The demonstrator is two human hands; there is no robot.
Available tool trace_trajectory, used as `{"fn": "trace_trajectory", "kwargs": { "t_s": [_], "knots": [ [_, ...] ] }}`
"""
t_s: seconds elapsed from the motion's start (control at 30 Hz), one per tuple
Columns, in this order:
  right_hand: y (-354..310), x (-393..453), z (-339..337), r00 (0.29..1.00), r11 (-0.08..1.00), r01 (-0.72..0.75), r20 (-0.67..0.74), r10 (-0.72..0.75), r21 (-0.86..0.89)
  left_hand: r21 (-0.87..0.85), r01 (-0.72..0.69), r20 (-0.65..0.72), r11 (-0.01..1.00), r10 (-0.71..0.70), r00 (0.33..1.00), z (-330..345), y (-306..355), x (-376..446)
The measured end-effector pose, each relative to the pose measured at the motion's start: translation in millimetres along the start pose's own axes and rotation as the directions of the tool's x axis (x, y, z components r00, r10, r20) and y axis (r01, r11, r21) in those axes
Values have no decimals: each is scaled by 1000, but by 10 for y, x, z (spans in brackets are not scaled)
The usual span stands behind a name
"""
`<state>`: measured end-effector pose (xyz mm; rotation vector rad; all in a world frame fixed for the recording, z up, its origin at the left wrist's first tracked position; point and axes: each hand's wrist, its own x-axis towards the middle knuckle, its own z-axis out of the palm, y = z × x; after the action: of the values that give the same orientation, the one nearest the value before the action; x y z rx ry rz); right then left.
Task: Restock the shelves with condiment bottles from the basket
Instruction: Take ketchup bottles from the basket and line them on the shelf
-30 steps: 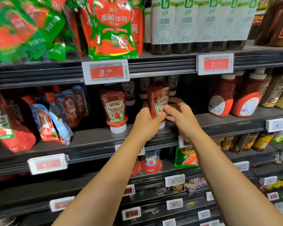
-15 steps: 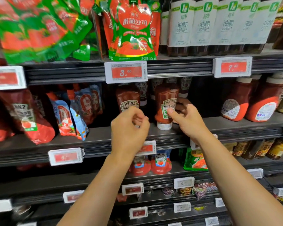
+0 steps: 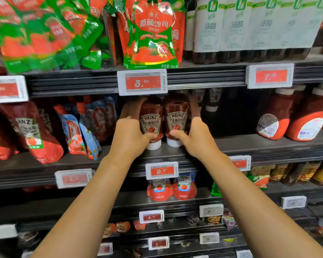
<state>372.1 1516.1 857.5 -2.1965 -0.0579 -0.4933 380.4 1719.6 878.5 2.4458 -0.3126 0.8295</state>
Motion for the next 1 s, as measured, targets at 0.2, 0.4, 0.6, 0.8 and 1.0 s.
{"fn": "trace_trajectory", "kwargs": {
  "t_s": [0.2,0.4,0.6,0.8,1.0],
  "knots": [
    [163,79,-212,999,996,-15,28,17,-84,-186,-73,-2,980,74,997,196,158,87],
    [590,280,-668,999,957,-32,-13,29,-289,-99,13,145,995,1,989,641,633,352],
    [815,687,-911,994,981,-85,-84,71,-177,108,-152,160,982,134,978,956,1018,769],
    [866,987,-828,999,981,-4,-50,-6,-195,276,-178,135,945,145,980,1172,1007,1072],
    [829,1297,-683,999,982,-34,-47,26,-186,329,-116,126,937,78,989,1258,940,1258]
  ]
}}
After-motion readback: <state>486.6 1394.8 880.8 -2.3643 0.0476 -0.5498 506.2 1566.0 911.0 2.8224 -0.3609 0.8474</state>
